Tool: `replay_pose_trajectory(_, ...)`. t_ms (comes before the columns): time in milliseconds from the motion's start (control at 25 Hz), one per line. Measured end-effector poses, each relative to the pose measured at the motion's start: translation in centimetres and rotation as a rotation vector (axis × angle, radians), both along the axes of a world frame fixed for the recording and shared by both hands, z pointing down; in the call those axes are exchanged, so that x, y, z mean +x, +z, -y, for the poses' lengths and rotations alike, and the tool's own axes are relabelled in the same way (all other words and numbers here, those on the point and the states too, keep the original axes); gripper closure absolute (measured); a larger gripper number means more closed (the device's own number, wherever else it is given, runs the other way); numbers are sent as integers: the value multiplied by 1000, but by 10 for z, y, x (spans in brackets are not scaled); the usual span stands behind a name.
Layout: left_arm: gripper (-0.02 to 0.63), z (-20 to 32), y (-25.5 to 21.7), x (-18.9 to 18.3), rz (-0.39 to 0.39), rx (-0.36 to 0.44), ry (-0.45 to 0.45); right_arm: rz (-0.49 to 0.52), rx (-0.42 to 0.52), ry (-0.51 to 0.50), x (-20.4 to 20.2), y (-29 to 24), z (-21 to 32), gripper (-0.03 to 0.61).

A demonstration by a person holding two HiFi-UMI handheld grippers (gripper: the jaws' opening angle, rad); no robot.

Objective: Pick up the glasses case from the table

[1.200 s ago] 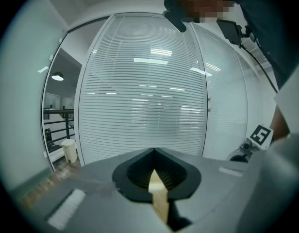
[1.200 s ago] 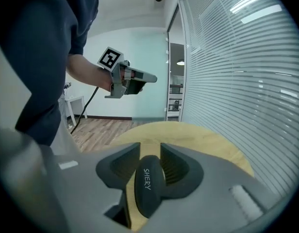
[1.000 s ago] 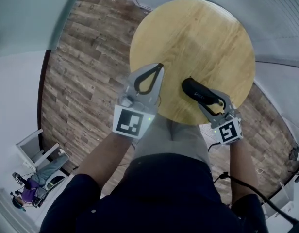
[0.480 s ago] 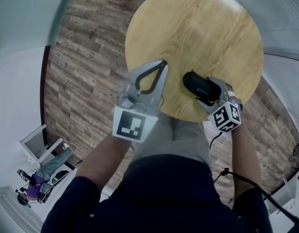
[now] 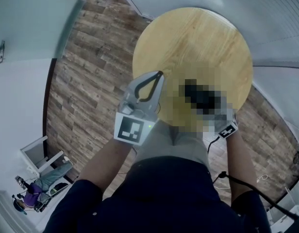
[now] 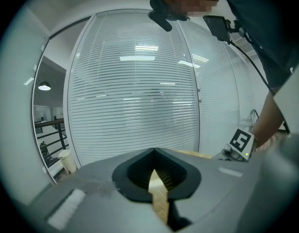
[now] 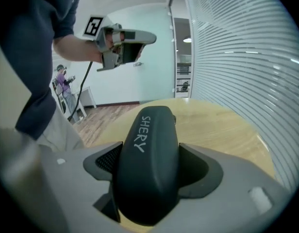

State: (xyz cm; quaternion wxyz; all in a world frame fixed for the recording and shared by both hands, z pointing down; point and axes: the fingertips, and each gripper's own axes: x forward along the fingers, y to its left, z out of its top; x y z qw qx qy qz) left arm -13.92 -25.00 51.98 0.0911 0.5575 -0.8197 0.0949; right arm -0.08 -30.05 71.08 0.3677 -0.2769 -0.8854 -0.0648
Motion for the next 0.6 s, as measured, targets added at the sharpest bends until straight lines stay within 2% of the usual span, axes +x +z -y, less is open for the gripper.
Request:
replay_pose_trajectory(80, 611, -2, -18, -1, 22, 17, 12, 23, -49, 50, -5, -29, 2, 209)
replay_pose_trajectory(240, 611, 0, -55, 10, 57, 41, 37, 93, -37, 81, 1, -87, 9, 209)
replay_pose_trajectory(400, 611, 5, -94, 21, 77, 91, 48, 192, -112, 172, 4, -147, 18, 209)
replay_pose_trajectory(600, 611, 3, -142, 37, 101, 141, 63, 291, -134, 241, 13, -201, 23, 209)
